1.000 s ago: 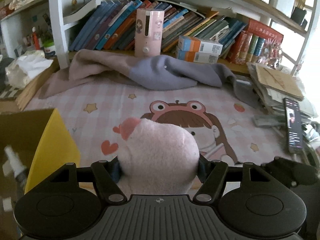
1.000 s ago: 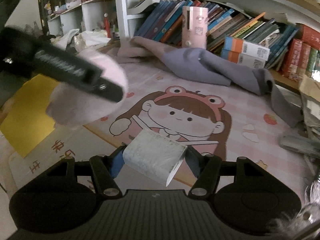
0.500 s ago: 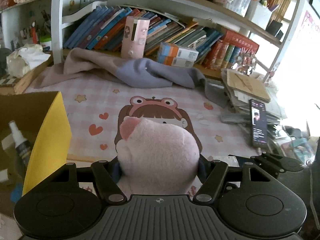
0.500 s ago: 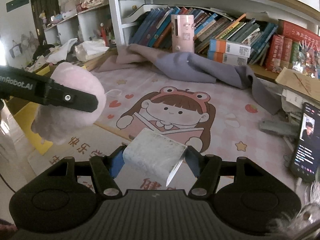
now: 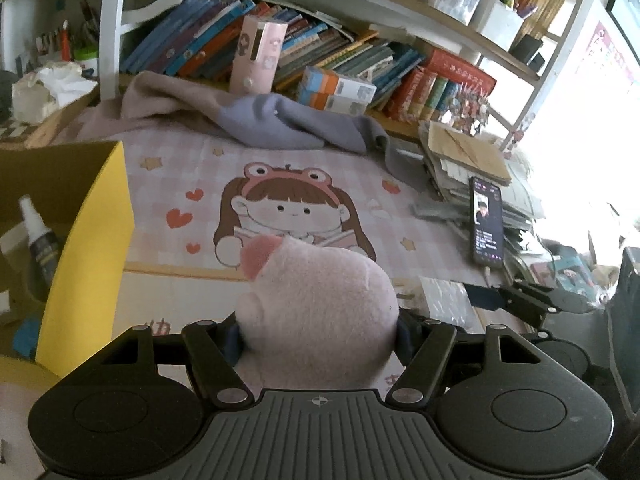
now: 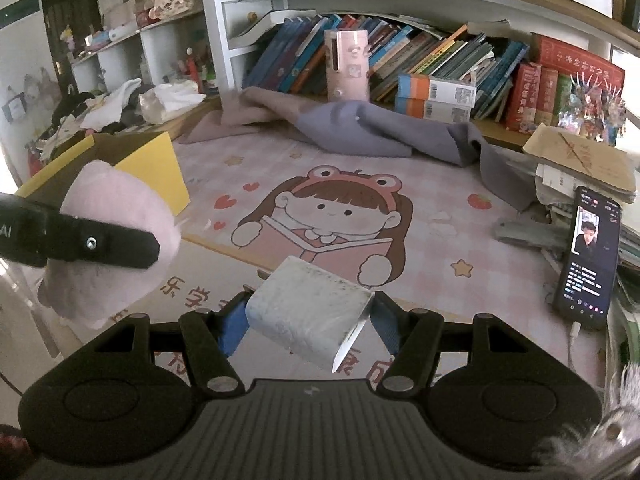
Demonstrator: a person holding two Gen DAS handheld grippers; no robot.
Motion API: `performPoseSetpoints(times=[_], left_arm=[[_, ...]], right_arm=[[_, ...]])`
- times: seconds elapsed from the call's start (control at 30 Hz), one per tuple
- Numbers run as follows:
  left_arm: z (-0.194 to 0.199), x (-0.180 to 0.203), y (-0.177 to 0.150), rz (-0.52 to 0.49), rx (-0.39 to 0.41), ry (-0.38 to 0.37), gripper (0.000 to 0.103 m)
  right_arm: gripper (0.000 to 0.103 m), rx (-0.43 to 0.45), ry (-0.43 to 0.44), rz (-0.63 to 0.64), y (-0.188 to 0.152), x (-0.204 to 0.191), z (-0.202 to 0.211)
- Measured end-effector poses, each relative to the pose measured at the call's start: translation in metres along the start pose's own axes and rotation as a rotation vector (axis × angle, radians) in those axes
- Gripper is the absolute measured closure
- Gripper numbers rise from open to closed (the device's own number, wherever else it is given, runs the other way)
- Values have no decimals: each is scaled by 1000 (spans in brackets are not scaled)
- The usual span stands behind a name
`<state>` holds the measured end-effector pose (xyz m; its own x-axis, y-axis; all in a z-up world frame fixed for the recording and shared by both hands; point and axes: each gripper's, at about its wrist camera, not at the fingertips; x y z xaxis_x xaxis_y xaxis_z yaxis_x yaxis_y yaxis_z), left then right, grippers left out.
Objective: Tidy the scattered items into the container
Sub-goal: 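Carry the plush pig with left tool while right tool carries the block to the box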
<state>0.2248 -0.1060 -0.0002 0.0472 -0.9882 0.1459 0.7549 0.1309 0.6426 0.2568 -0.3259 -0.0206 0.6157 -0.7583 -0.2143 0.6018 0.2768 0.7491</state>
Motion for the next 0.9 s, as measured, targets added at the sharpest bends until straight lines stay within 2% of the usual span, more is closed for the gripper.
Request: performPoseSetpoints(times=[0.53, 0.9], left_arm=[[15, -11, -16, 24, 14, -19, 34], [30, -34, -29, -8, 26, -101, 34]], right_arm=[[41, 12, -36, 19, -9, -20, 10], [41, 16, -130, -3, -24, -62, 21]])
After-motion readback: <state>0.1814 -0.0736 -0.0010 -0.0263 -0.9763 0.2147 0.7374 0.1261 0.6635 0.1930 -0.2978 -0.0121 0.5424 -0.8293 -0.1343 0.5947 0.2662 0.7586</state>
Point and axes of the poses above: each gripper's, at about its wrist camera, not at the fingertips, and z roughly against the way its jaws point, x to its right, y to its top, and after that the axes turned 11 degrees about y, right-handed
